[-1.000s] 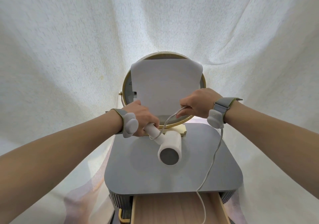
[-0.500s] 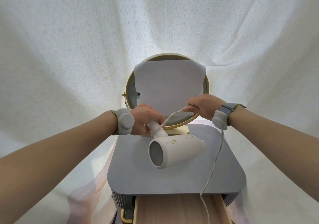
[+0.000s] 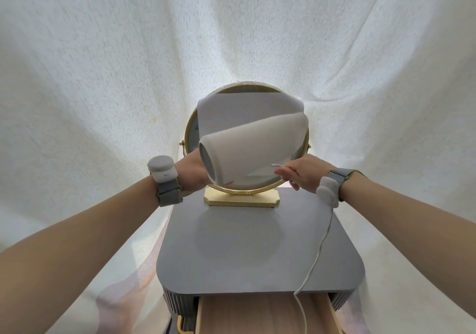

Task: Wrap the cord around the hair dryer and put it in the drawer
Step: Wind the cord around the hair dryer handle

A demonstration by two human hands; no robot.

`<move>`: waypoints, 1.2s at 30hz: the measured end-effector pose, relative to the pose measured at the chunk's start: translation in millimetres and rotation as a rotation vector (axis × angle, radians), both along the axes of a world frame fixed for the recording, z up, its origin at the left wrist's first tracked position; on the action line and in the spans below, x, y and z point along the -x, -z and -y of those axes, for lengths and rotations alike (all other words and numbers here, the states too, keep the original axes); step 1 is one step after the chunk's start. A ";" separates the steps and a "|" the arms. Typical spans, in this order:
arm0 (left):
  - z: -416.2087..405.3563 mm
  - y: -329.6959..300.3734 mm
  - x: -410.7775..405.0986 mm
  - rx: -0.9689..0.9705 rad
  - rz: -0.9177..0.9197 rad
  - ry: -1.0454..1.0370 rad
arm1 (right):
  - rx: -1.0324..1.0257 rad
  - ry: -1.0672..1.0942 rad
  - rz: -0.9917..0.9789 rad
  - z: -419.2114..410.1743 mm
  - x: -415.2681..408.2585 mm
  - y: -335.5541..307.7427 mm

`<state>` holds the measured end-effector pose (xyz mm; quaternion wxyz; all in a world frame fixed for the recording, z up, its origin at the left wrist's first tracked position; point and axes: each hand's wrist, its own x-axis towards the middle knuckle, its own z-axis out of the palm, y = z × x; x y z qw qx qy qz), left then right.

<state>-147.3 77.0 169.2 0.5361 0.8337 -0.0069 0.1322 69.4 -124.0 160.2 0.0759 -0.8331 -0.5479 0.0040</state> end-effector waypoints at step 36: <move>-14.1 22.1 -28.6 -1.341 -0.324 -0.664 | 0.207 -0.223 0.298 -7.0 72.6 -25.0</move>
